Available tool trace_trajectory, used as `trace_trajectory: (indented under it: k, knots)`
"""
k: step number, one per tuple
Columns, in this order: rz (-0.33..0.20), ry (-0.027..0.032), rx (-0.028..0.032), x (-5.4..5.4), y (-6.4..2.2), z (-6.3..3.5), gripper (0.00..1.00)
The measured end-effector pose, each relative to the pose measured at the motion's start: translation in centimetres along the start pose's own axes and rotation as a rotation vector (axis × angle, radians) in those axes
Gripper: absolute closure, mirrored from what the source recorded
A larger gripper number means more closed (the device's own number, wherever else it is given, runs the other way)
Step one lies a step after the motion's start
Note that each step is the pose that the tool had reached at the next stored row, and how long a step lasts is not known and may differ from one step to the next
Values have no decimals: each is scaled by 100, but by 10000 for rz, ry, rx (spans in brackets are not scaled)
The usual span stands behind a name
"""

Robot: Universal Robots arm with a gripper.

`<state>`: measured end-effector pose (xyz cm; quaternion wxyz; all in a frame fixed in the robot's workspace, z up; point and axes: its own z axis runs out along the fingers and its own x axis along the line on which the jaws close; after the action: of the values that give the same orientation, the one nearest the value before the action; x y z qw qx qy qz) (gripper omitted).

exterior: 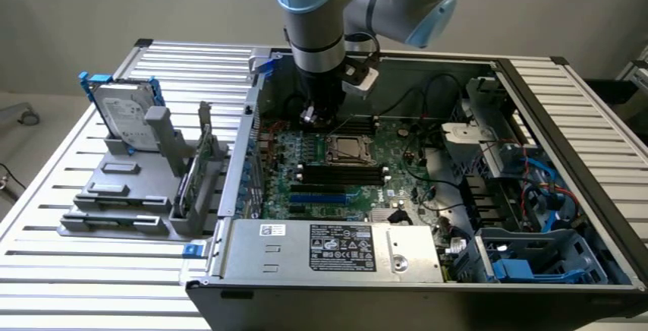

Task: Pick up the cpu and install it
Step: 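Close the cpu cover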

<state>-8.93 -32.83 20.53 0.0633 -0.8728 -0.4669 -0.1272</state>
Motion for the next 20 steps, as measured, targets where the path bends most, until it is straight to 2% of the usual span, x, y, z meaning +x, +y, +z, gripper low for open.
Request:
trace_trajectory:
  k: [7,13,20]
  knots:
    - [7,-19,21,-13,9,-4,89]
    - [17,-65,64,-22,17,-13,89]
    - [2,-148,15,-33,24,-16,89]
